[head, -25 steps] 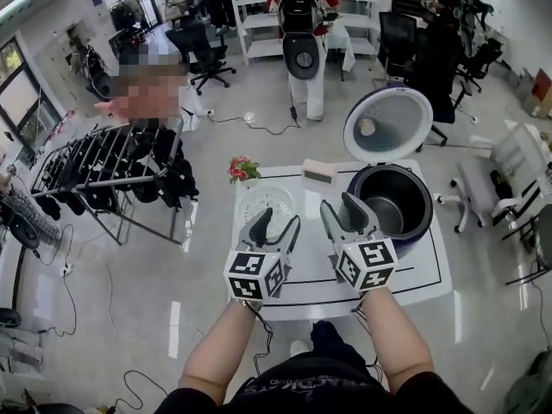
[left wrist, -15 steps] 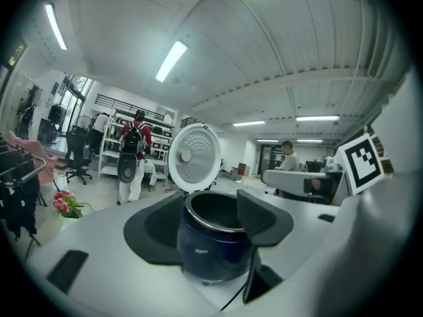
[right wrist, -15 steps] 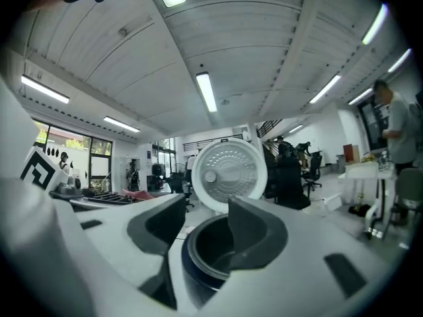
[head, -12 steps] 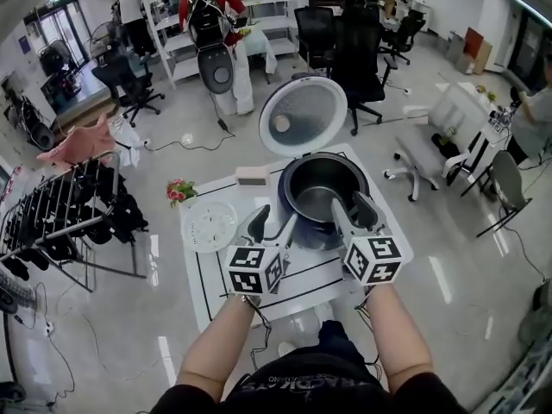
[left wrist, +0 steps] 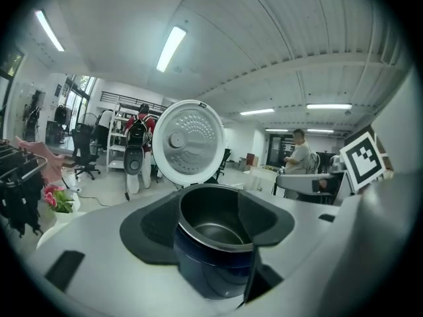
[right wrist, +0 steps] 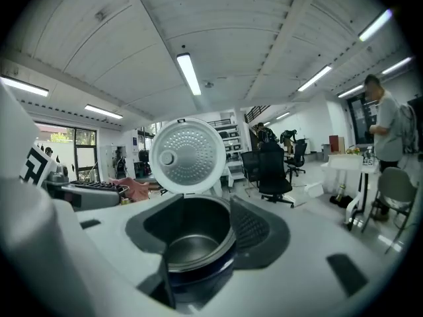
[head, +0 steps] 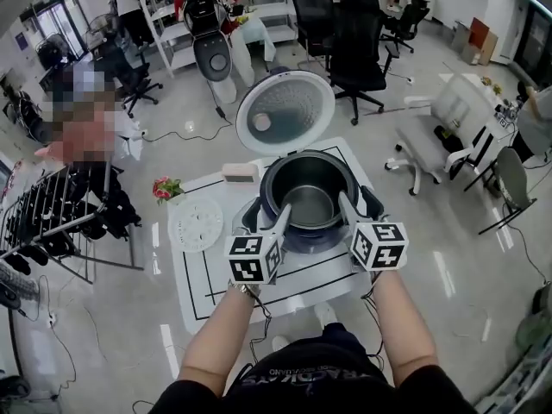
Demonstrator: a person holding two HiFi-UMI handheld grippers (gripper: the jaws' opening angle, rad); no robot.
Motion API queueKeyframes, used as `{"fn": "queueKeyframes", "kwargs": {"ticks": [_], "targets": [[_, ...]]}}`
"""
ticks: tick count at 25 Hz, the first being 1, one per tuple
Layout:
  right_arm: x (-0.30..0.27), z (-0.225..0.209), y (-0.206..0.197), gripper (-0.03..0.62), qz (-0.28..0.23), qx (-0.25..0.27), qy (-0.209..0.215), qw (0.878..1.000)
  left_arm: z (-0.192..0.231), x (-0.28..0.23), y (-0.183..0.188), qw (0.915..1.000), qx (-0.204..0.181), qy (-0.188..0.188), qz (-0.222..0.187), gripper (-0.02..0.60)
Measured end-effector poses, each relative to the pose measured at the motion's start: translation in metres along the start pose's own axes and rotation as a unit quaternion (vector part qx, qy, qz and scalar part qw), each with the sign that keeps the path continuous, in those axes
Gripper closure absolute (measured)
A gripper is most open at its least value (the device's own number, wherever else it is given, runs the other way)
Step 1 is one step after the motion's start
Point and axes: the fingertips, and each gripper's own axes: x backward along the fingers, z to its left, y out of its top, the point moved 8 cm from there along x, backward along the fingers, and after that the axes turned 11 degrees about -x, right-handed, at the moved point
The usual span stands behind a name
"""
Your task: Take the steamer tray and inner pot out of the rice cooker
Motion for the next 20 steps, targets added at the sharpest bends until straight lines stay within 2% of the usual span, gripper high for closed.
{"fn": "queueKeyframes", "kwargs": {"ticks": [8, 13, 20], "targets": [[-0.049, -0.032, -0.017, 0.367, 0.08, 0.018, -0.013, 0.997, 0.009, -0.028, -0.02, 0.9965, -0.002, 0.054, 0.063, 0.298], [-0.072, -0.044, -0.024, 0.349, 0.117, 0.051, -0.031, 0.991, 0.008, -0.042, -0.033, 0.9921, -0.009, 0.079, 0.096, 0.291], [-0.098, -0.054, -0.028, 0.332, 0.153, 0.078, -0.038, 0.984, 0.012, -0.066, -0.036, 0.9848, -0.049, 0.11, 0.126, 0.285]]}}
